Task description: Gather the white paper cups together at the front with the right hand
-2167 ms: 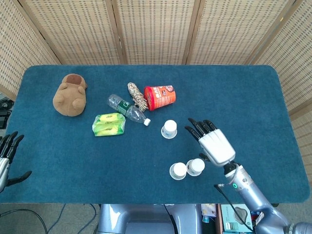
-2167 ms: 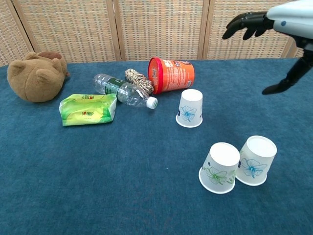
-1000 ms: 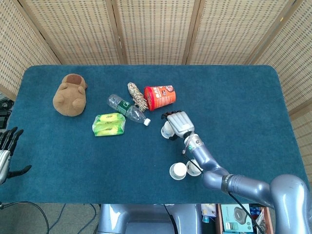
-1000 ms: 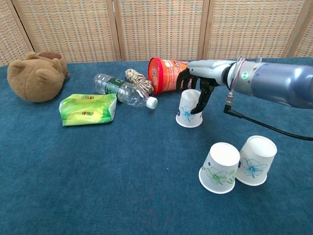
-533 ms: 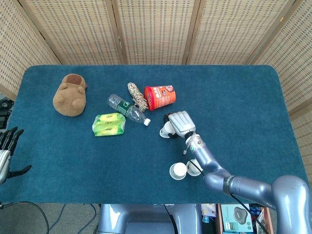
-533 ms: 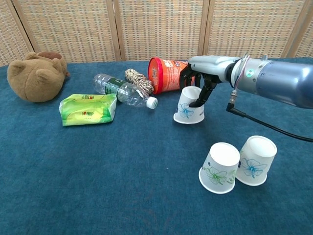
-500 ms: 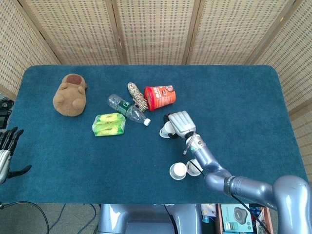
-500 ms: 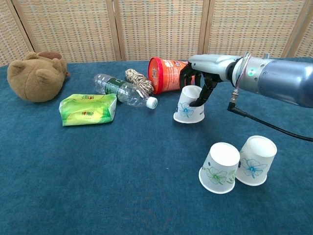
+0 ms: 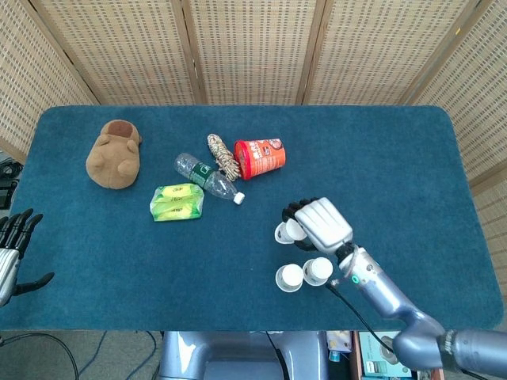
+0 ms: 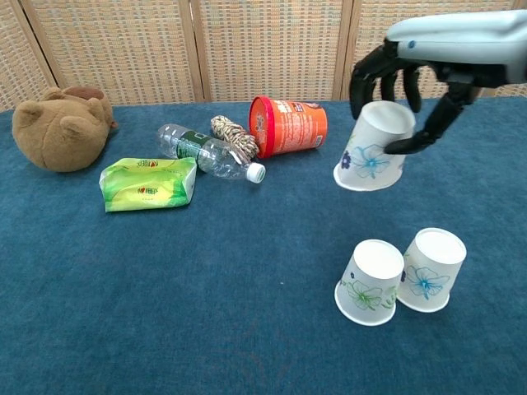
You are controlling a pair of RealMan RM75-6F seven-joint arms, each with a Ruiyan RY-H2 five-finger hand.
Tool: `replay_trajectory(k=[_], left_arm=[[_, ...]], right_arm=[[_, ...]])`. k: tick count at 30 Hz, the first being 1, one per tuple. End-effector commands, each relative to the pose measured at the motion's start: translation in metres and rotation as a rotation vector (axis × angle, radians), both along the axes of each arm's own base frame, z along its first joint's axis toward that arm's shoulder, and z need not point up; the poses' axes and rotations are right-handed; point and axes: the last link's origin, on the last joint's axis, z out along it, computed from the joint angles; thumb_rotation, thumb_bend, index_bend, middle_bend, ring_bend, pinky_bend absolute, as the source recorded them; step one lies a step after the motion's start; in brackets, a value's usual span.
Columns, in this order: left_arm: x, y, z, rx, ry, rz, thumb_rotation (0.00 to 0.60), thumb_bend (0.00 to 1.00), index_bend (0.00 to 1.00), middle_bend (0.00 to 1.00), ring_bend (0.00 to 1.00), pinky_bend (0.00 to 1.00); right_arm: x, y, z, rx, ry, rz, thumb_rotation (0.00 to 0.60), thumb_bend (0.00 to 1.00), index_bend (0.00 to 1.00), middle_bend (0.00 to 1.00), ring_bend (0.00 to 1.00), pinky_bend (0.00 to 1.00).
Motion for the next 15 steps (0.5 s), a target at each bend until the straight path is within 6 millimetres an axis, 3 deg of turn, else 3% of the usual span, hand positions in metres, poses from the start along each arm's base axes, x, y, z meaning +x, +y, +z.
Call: replay_trajectory(k=[1,15], left_arm=[[0.002,-0.001,0.001,0.000,-0.001,-0.012,0.600,0.17,0.00,0.00,0.00,0.00],[0.001,-0.003,0.003,-0.004,-0.004,-0.010,0.600,0.17,0.00,0.00,0.00,0.00]], right_arm=[[-0.016,0.029,0.013,-0.010,0.034,0.013,0.600,0.48,0.47,0.53,0.46,0.55],[-0.041,0.059,0.002,0.037,0.084,-0.001,0.600,0.48,0.47,0.53,0.46,0.55]])
